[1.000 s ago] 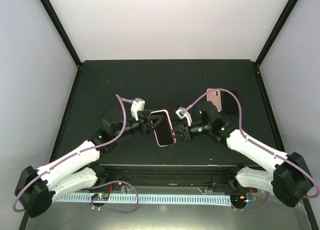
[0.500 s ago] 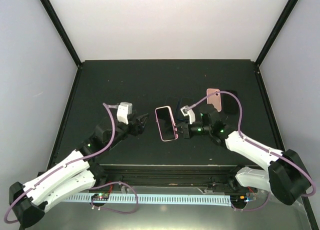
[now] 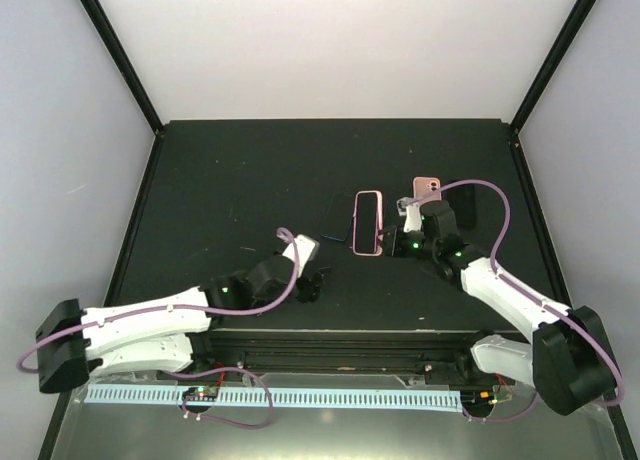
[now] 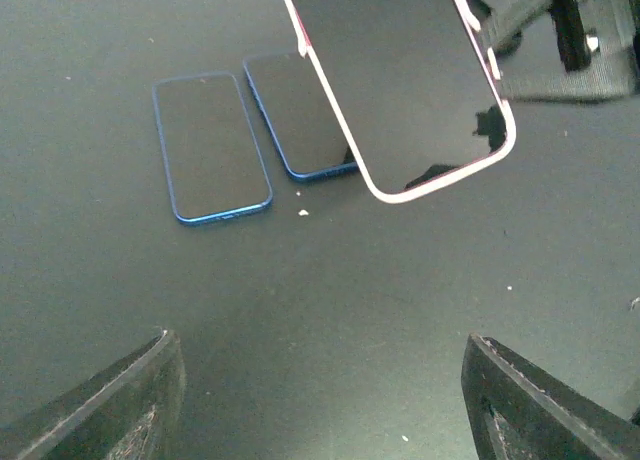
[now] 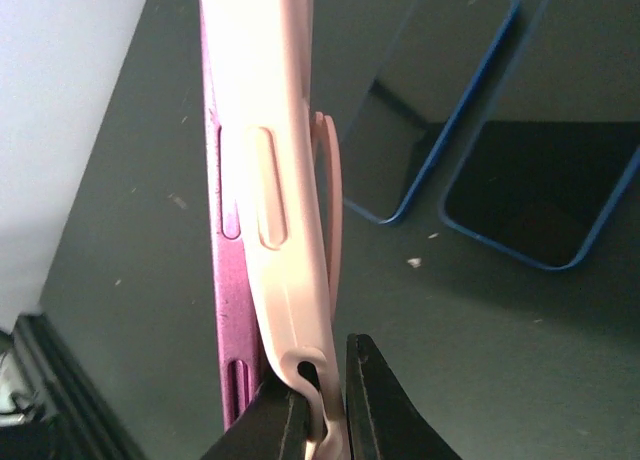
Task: Take the phone out of the phone case
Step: Remove the phone case from the phone, then place the phone at the center of the board, then move the phone case to the center of the board.
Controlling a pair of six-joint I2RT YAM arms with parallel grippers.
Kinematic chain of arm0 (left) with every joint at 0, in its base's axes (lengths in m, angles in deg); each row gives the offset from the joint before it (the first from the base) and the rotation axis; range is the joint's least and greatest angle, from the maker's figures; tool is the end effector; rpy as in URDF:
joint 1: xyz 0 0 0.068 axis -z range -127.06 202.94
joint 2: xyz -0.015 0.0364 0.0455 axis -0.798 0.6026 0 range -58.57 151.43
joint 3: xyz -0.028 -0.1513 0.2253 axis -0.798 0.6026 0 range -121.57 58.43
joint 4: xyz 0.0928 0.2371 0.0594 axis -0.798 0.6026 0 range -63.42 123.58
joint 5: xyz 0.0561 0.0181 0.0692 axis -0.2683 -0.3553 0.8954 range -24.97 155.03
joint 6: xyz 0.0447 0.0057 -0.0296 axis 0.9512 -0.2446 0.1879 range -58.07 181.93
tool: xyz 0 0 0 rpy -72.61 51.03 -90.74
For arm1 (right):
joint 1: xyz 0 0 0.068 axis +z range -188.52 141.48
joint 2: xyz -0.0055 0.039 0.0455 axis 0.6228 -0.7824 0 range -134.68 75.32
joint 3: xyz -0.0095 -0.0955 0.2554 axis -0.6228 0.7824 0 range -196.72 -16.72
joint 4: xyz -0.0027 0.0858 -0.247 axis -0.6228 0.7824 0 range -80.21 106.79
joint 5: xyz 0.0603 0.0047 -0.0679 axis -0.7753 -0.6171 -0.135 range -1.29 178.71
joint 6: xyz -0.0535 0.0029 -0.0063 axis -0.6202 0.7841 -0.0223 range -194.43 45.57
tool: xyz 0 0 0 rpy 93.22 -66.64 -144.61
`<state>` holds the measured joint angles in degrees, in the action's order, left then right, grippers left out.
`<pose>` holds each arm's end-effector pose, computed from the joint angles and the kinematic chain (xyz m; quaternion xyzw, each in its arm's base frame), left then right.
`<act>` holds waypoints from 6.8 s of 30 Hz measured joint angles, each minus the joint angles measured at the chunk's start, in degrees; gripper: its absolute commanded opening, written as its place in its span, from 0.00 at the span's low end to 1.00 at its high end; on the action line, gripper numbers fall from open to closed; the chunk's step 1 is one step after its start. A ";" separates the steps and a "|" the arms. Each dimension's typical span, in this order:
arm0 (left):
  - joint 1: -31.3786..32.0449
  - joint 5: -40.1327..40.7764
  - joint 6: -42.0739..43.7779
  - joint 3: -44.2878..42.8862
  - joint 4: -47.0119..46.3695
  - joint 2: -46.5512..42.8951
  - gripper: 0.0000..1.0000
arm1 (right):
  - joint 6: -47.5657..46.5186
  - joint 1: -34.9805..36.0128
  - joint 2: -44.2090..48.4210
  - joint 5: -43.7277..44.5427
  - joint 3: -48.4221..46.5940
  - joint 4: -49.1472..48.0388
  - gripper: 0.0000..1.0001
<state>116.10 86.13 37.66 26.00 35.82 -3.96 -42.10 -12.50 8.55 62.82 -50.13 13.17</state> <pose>0.1054 -0.1799 0.2359 0.2010 0.8383 -0.2170 0.4580 0.2075 0.1186 0.2081 -0.0523 0.8754 0.3878 0.2838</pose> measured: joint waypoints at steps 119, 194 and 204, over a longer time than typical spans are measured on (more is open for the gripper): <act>2.29 29.88 21.16 -16.94 -7.65 23.08 0.02 | -6.40 -7.69 2.29 11.76 -0.61 -0.39 0.01; -9.90 7.74 9.31 -12.66 12.44 19.52 0.71 | -30.42 -14.75 -11.56 17.38 -27.26 22.27 0.01; -9.84 -5.79 6.82 -6.38 9.90 1.62 0.74 | -32.02 -17.00 -36.68 14.58 -46.95 35.82 0.01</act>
<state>106.26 80.34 44.48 19.62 45.72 -2.35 -74.12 -29.50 -28.12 77.40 -97.08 48.99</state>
